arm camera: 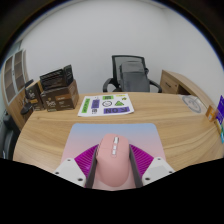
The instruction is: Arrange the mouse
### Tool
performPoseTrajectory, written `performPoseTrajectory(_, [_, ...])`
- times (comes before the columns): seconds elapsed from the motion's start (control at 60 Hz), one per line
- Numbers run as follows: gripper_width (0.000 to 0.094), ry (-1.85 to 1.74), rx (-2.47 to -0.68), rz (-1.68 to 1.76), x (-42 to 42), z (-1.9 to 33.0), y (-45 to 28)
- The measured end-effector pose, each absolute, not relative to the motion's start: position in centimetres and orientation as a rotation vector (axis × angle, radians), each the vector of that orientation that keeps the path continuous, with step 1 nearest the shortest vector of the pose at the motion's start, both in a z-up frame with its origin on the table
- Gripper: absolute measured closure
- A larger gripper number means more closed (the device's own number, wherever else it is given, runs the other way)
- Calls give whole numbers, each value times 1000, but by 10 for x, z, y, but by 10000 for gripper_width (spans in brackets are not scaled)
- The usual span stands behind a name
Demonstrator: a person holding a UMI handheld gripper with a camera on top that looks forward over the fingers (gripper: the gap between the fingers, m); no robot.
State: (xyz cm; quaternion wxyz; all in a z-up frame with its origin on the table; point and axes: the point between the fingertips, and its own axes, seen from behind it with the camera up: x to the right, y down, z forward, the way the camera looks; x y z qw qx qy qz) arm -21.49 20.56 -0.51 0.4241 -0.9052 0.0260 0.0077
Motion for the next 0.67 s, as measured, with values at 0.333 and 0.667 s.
performPoseTrajectory(0.333, [98, 55, -2281, 18, -235, 27, 154])
performPoseTrajectory(0.667, [99, 128, -2152, 32, -288, 124, -14])
